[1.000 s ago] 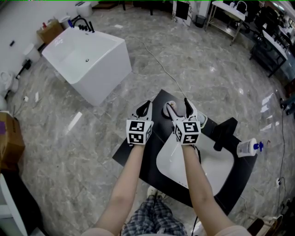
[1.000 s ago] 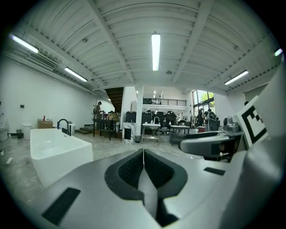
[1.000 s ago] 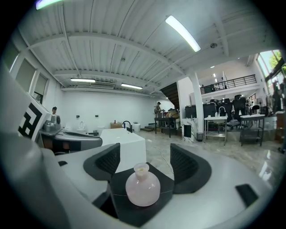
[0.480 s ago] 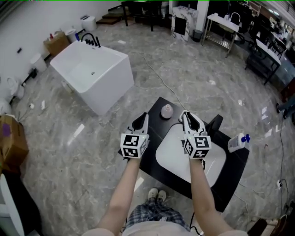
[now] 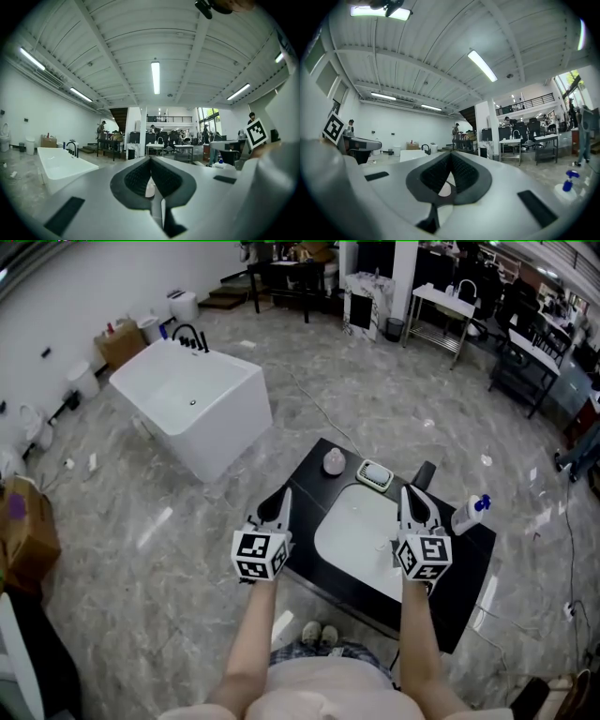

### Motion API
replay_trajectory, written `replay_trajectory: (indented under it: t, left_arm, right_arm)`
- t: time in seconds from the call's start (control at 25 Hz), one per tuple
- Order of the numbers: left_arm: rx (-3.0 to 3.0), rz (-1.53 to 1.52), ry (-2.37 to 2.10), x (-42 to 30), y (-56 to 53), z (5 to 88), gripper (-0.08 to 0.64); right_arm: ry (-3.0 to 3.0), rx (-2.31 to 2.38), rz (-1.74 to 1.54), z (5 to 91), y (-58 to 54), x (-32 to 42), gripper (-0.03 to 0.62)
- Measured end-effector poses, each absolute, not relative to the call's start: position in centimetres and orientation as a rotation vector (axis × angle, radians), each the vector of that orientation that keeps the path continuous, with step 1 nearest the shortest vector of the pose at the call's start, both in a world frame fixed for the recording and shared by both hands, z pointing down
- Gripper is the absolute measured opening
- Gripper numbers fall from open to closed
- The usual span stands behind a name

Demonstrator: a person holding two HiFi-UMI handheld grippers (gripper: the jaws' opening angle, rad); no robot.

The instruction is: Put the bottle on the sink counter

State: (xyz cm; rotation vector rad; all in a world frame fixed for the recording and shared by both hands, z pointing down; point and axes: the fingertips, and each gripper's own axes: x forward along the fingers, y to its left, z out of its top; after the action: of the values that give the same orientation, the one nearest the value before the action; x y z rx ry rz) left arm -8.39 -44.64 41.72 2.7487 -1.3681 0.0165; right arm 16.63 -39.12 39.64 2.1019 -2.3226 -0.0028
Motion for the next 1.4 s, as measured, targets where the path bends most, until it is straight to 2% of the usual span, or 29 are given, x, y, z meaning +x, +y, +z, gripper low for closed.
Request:
replay_trajectory:
  t: [0.52, 1.4]
  left_arm:
    - [2.756, -0.007, -1.407, -11.4, -40.6, 40.7, 0.028]
    - [2.755, -0.016, -1.342, -10.7, -40.0, 41.3, 0.028]
  right_arm:
    - [-2.263, 2.246, -0.067, 38.1, -32.2, 18.6, 0.017]
    - [-2.192, 2.278, -0.05, 39.1, -30.0, 19.0, 0.014]
